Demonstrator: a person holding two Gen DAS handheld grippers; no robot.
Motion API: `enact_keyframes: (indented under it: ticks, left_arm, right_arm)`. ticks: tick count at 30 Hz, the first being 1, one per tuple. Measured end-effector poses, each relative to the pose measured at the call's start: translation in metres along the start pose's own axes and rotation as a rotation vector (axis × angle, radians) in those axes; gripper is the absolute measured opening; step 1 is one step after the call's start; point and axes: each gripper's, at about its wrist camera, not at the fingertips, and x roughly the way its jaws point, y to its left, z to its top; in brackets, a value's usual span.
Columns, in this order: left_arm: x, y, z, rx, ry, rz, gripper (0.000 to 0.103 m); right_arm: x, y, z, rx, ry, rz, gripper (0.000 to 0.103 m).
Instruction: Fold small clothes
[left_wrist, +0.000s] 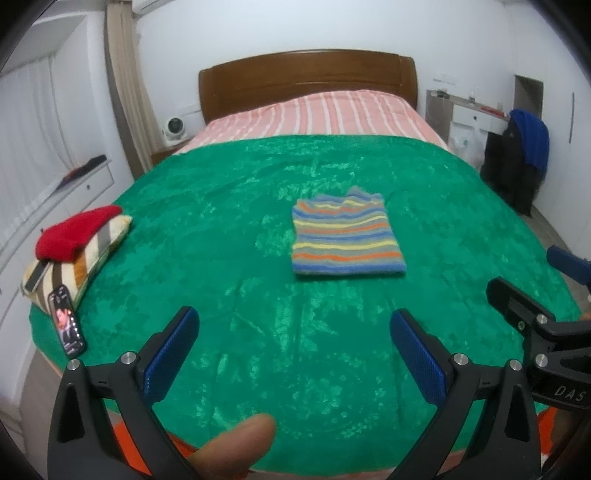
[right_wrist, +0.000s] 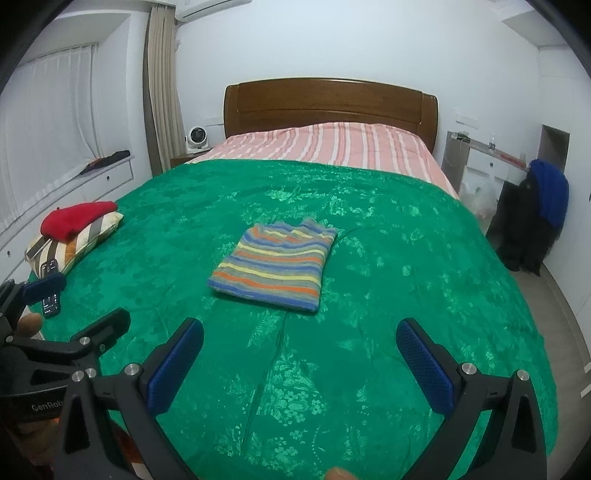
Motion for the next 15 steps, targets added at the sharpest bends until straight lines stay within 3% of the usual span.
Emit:
enact_keyframes:
  ticks: [15]
  left_arm:
    - [0.006,0.001,-0.002,-0.013,0.015,-0.009,0.103]
  right_arm:
    - [0.006,-0.012,-0.007,0.017,0.024,-0.032,0.103]
